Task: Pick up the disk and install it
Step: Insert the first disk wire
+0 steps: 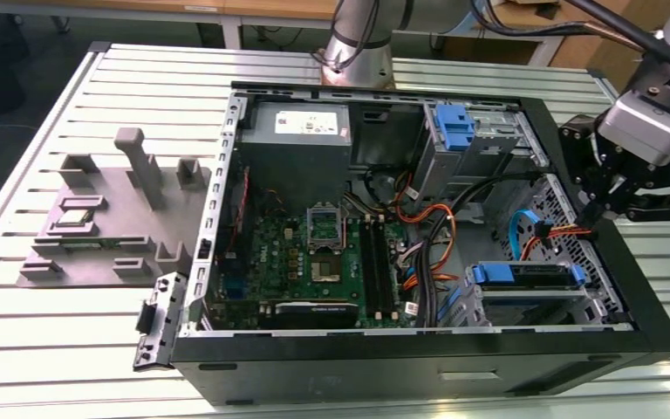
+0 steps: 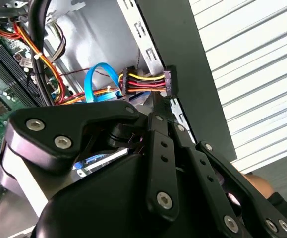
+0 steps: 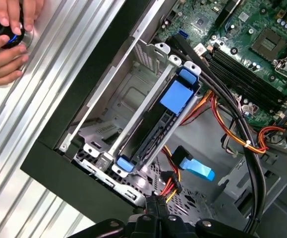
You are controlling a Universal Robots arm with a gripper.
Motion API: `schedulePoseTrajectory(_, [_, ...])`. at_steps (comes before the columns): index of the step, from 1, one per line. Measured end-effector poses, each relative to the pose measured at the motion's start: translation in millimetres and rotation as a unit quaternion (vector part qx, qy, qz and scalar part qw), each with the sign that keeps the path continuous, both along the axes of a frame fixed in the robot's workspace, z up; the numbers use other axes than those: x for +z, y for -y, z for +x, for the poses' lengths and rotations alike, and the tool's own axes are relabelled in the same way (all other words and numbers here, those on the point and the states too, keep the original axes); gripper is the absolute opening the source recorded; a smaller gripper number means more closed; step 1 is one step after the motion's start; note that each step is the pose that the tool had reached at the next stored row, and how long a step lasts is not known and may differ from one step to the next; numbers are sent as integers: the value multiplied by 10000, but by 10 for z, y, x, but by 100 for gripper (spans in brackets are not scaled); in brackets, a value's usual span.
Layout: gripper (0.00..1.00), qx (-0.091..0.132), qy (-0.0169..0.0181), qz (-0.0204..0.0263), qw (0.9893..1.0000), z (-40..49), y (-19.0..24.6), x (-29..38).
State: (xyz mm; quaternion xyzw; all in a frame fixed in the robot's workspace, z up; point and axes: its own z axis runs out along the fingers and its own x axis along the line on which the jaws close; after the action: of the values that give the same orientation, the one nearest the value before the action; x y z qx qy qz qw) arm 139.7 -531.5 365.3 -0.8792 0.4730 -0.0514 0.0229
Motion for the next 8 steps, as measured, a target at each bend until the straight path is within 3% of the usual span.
schedulePoseTrajectory(2, [10, 0, 29, -38, 10000, 0, -7, -3])
schedulePoseTrajectory(5, [10, 18, 180, -89, 9998, 0, -10, -6])
schedulePoseTrajectory(6, [10, 52, 208, -91, 9997, 0, -9, -7])
schedulePoseTrajectory(8, [10, 175, 230, -91, 9995, 1, -10, -8])
